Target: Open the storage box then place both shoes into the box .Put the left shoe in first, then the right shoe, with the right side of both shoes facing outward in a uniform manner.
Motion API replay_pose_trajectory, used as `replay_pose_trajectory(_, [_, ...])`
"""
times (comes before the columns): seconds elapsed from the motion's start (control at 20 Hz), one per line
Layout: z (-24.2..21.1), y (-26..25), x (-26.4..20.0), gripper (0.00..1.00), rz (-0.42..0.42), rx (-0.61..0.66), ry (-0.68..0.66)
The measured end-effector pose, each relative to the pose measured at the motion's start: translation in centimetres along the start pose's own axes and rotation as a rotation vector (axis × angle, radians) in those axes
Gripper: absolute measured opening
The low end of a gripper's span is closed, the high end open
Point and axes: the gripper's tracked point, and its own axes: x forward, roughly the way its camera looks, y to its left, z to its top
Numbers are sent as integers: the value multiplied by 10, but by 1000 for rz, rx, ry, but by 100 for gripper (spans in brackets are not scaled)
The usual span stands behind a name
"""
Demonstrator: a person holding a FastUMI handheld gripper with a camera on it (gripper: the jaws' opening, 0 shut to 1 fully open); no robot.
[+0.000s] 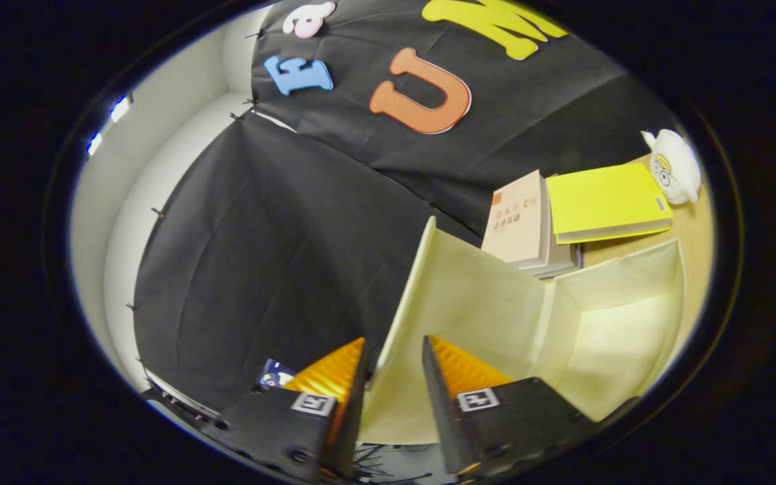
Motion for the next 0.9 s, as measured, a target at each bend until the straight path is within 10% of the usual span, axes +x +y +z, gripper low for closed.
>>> replay_pose_trajectory(0.2, [-19, -4, 14, 99, -67, -67, 45])
replay_pose_trajectory(0.9, [-29, -104, -76, 100, -312, -147, 26])
